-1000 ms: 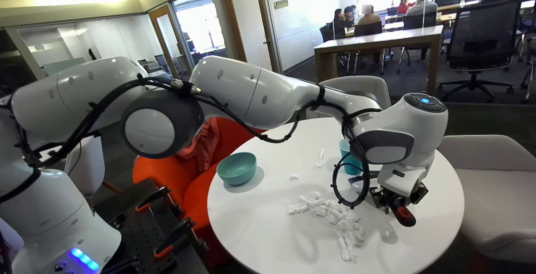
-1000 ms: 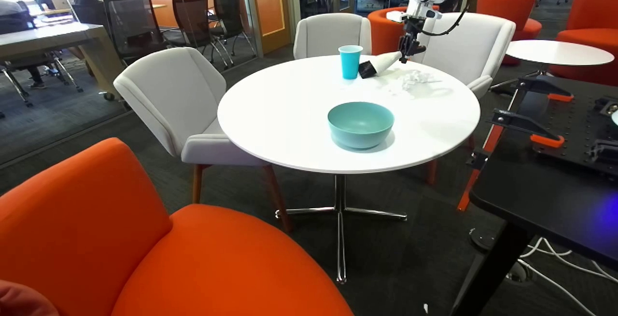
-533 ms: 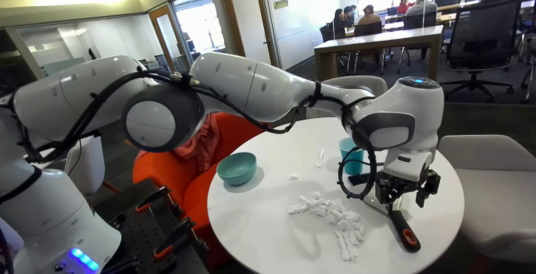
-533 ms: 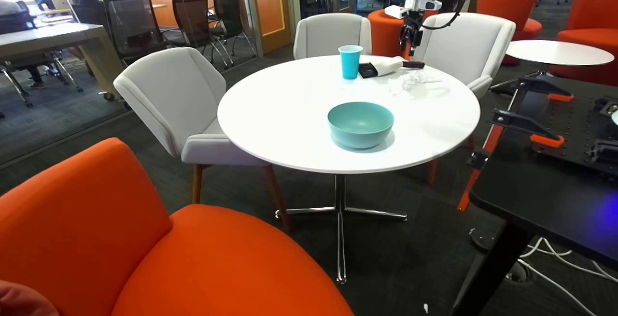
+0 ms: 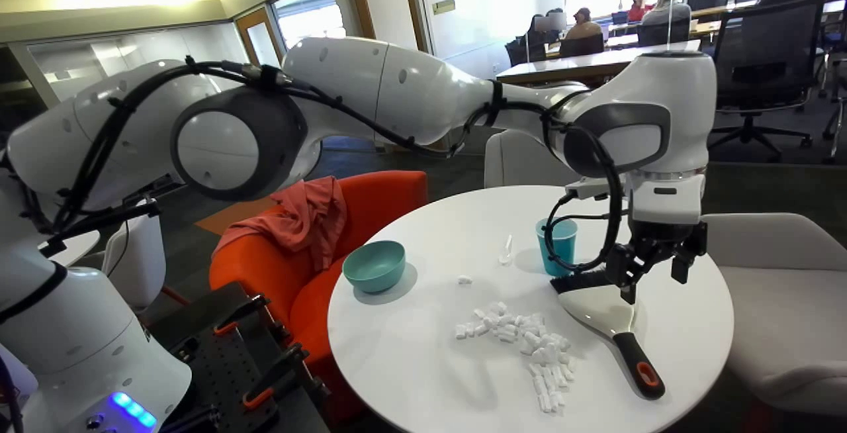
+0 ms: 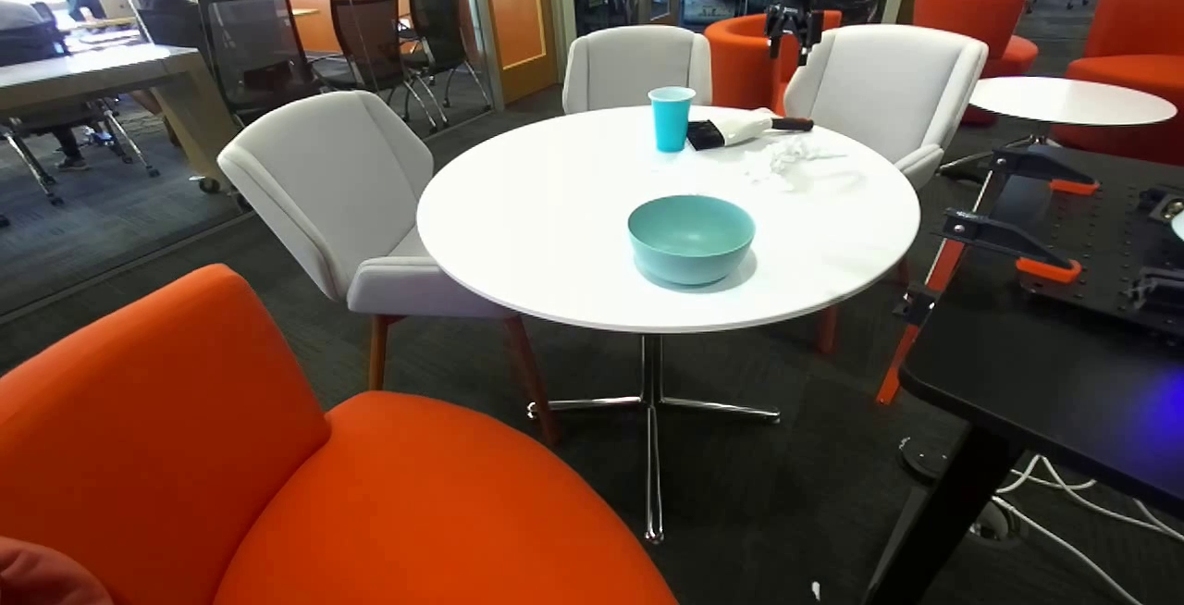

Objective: Move the broom to the right

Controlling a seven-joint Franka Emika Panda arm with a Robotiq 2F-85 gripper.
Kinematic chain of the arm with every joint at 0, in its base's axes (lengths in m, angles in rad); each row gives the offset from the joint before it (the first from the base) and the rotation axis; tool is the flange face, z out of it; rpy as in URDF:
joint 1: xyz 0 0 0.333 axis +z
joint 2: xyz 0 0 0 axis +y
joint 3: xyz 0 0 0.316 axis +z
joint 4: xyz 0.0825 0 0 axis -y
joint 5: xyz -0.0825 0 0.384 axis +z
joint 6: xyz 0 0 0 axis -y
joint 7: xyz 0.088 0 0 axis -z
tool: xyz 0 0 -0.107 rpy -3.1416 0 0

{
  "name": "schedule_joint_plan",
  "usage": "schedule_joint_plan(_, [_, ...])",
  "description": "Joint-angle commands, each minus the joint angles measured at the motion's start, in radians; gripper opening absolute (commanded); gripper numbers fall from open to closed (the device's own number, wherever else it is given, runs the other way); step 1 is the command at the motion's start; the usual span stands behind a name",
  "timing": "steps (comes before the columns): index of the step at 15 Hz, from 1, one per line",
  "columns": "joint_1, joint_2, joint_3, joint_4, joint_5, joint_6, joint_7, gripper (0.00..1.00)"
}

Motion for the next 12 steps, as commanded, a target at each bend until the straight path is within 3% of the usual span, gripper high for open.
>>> schedule_joint_plan(1, [0.018, -0.141, 0.009, -0.161, -0.012, -0.038, -0.16, 1.0])
schedule_joint_plan(5, [0.043, -0.257, 0.015, -0.335, -0.016, -0.019, -0.358, 1.0])
schedule_joint_plan(12, [0.117, -0.413, -0.02, -0.617, -0.066, 0.09, -0.528, 1.0])
